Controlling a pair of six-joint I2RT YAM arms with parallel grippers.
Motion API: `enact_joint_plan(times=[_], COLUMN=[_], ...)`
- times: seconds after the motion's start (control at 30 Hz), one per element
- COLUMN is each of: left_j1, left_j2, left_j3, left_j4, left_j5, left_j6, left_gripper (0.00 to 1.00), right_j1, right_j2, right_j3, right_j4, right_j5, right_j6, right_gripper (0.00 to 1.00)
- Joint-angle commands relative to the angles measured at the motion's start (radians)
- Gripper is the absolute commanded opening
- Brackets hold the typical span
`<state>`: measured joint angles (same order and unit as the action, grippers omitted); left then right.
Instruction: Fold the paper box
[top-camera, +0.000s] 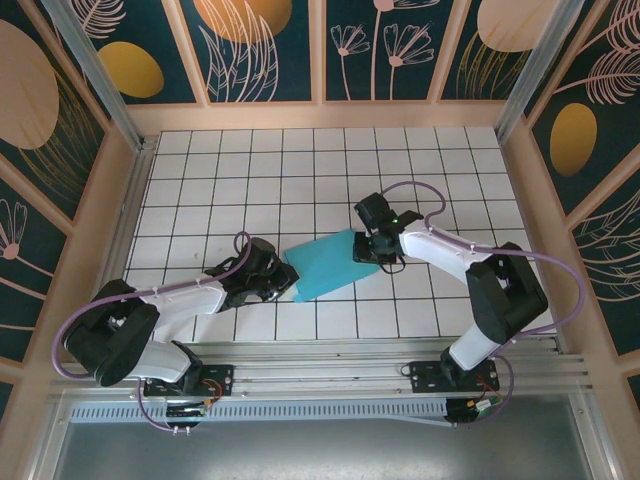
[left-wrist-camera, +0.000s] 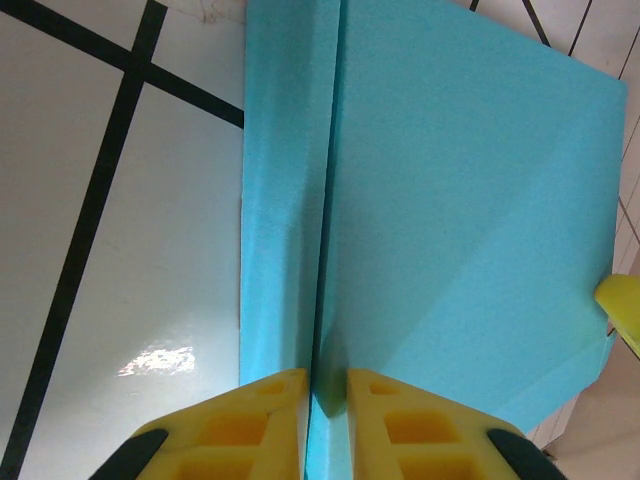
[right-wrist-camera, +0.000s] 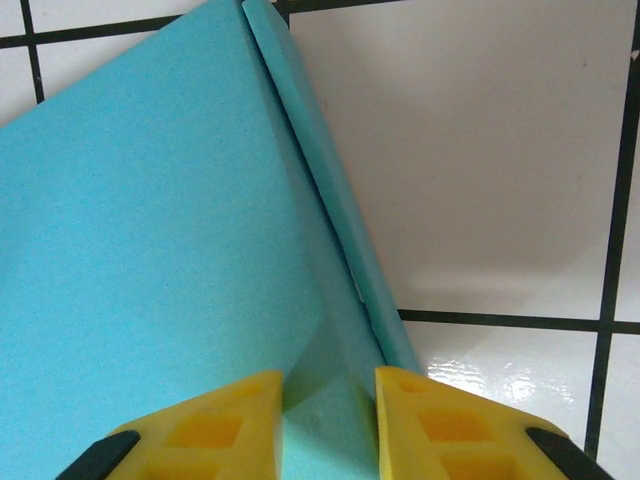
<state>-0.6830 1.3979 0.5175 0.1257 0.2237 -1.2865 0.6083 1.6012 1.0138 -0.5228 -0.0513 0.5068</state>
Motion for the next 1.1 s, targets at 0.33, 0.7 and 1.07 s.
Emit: enact_joint_plan(times=[0.33,0.7,1.07], left_j1=[-0.006,-0.006,-0.006], left_j2=[0.01,-0.041,-0.034], left_j3=[0.002,0.045,0.052], left_j4=[-0.096,-0.173,-0.192], left_j5=[-0.048,-0.101,-0.093], left_j6=[0.016,0.048,0.066], left_gripper=[0.18,0.22,0.26], right_j1=[-0.056,-0.056,-0.056], right_j2=[-0.021,-0.096,-0.065], right_j3=[-0.122,-0.082,-0.08], right_j4=[0.119,0.087,0.087], right_j5=[-0.213,-0.074,-0.093], right_j6=[0.022,0.023,-0.017], right_gripper=[0.25,0.3,0.45])
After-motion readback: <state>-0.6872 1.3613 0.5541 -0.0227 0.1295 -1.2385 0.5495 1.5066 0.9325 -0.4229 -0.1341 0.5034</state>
